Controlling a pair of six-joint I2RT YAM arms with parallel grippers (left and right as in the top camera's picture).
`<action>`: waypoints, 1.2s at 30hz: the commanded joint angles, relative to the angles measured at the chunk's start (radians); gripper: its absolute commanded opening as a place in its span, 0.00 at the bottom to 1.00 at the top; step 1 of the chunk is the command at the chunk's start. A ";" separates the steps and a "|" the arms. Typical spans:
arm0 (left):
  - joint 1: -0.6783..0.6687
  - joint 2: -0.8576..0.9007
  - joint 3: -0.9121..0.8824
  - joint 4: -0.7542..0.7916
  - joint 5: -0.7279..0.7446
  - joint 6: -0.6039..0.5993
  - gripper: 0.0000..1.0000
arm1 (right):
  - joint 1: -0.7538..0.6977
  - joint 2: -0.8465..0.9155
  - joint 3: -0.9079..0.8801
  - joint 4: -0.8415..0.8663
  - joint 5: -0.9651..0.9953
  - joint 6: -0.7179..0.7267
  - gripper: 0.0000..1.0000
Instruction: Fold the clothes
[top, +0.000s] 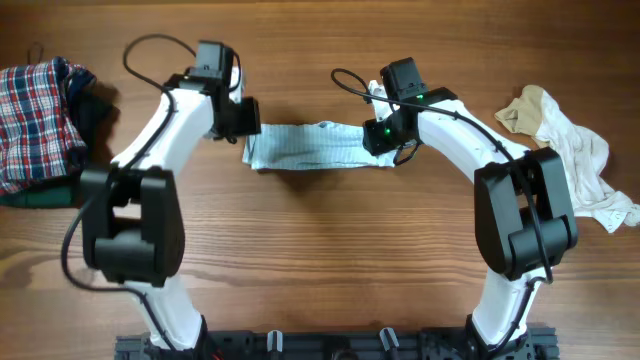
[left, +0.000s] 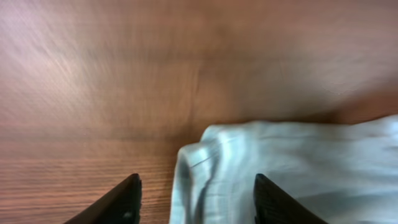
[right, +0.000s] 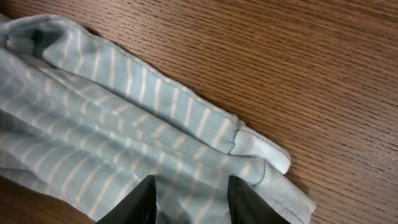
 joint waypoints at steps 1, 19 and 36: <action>0.004 -0.085 0.039 -0.005 -0.005 0.005 0.67 | -0.003 -0.003 0.018 0.011 -0.071 -0.002 0.39; 0.003 -0.079 -0.007 -0.039 0.066 0.006 0.65 | -0.003 -0.137 -0.122 0.047 0.171 0.309 0.64; 0.003 -0.079 -0.007 -0.040 0.066 0.005 0.65 | -0.005 0.008 -0.134 0.053 0.153 0.278 0.24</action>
